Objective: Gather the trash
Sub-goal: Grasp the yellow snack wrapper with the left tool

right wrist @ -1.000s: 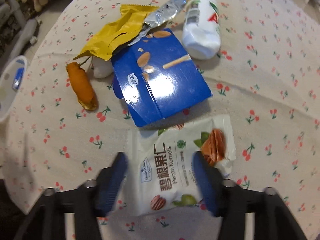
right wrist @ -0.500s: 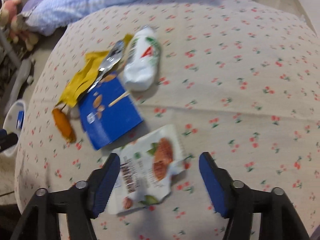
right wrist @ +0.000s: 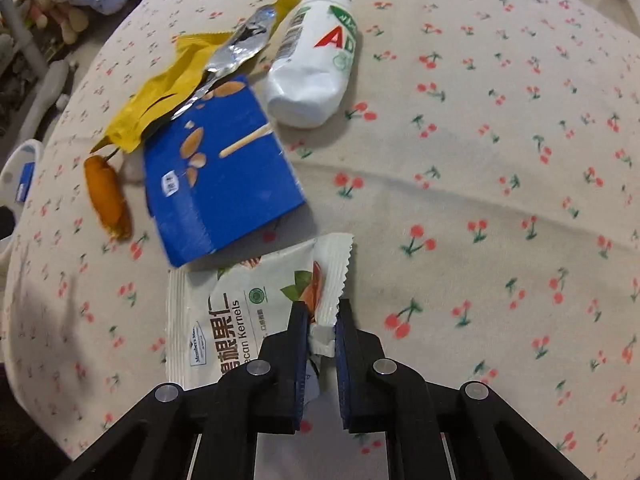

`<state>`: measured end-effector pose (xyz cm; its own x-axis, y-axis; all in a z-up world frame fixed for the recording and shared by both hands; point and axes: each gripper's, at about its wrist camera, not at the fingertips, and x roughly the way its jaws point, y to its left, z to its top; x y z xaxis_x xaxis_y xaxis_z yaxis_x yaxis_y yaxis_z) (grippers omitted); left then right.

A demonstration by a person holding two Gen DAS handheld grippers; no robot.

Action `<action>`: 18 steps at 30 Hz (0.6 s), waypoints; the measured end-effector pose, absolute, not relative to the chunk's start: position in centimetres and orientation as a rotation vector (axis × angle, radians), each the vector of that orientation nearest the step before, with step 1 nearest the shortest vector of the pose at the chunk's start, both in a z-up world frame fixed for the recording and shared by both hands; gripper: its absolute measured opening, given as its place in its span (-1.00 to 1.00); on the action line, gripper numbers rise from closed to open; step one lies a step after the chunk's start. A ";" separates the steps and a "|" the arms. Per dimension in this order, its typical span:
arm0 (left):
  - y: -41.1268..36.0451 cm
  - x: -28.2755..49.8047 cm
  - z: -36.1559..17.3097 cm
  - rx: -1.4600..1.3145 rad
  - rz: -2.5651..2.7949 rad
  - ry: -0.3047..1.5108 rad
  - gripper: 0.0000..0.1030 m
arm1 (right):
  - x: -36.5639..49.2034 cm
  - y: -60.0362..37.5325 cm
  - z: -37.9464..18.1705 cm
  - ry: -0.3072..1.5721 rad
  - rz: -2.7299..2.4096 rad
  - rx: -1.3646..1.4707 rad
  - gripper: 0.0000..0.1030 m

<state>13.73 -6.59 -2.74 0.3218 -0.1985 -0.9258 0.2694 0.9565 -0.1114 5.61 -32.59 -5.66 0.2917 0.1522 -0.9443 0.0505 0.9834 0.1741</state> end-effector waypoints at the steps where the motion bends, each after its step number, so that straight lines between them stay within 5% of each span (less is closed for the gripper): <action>1: -6.9 13.8 -2.6 0.066 -0.311 1.203 0.92 | 5.4 -32.8 -5.3 1.264 0.067 0.189 -0.80; 12: -12.1 16.6 -2.6 0.026 -0.353 1.194 0.91 | 2.5 -39.6 0.3 1.059 -0.101 0.322 -0.80; 18: -14.8 19.0 -4.3 -0.023 -0.387 1.223 0.72 | 4.0 -41.3 0.1 1.066 -0.124 0.373 -0.80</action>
